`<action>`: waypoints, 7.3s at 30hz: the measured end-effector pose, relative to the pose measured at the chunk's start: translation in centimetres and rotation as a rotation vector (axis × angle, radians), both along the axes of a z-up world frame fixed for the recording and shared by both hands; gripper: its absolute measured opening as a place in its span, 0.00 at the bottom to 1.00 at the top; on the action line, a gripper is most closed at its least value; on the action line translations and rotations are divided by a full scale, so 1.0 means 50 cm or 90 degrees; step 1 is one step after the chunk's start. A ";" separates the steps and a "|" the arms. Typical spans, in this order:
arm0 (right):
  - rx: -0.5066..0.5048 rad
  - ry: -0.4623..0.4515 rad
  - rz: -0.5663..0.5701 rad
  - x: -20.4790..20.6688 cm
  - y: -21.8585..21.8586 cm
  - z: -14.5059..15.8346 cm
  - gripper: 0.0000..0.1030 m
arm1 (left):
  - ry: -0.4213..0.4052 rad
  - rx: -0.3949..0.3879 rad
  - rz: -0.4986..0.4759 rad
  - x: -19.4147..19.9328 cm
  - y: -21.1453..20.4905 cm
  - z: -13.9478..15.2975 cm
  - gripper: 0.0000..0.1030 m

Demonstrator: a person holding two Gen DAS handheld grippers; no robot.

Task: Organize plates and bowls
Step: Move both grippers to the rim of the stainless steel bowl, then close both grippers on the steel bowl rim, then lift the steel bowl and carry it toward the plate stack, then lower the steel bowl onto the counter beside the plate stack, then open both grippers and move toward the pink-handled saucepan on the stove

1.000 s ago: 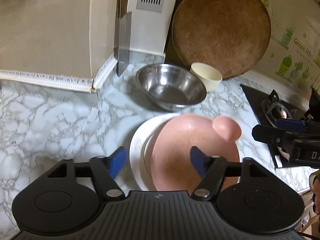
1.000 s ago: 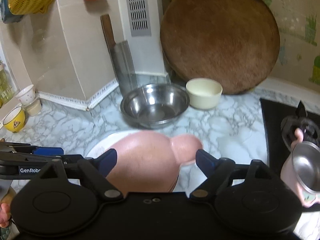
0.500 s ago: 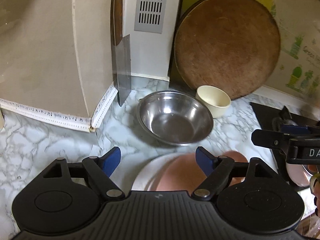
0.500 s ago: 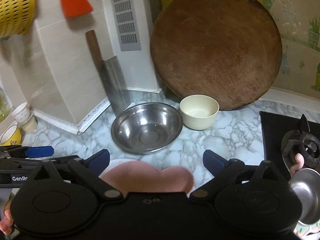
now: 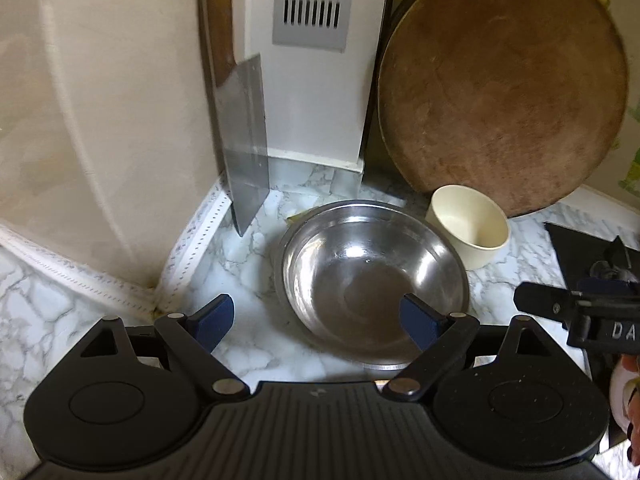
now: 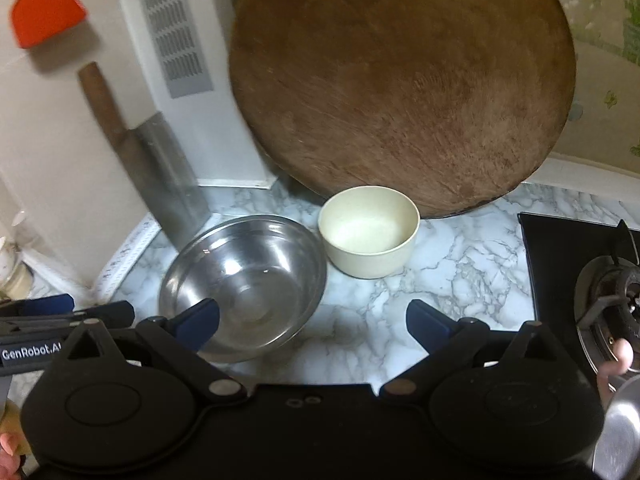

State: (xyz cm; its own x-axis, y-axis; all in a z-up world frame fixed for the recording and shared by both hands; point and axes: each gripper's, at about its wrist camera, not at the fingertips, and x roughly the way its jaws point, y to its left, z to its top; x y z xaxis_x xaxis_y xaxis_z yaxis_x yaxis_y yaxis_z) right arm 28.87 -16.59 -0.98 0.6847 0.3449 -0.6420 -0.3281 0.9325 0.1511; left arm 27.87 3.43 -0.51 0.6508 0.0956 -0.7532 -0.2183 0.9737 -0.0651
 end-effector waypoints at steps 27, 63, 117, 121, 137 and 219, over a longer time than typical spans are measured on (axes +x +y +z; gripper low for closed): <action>-0.003 0.134 0.004 0.169 0.068 -0.140 0.48 | 0.089 -0.044 0.055 0.177 0.066 -0.157 0.57; 0.000 0.030 -0.029 0.063 0.035 -0.029 0.16 | 0.007 -0.014 0.004 0.050 0.032 -0.019 0.18; -0.001 0.006 -0.185 -0.411 -0.357 -0.103 0.17 | -0.010 0.002 -0.251 -0.364 -0.341 -0.072 0.18; -0.004 0.015 -0.181 -0.406 -0.361 -0.129 0.17 | -0.015 0.034 -0.256 -0.360 -0.354 -0.093 0.18; -0.047 0.010 -0.160 -0.340 -0.335 -0.182 0.17 | 0.022 0.074 -0.241 -0.297 -0.365 -0.152 0.18; -0.059 -0.152 -0.108 -0.439 -0.427 0.049 1.00 | -0.152 -0.020 -0.269 -0.358 -0.417 0.062 0.99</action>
State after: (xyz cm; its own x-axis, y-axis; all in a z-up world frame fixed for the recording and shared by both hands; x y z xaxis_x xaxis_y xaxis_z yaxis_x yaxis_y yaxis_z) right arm 6.94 -37.93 1.45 0.8625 0.1605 -0.4798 -0.1825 0.9832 0.0008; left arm 9.96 -17.44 2.61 0.7826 -0.2343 -0.5768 0.2201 0.9708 -0.0957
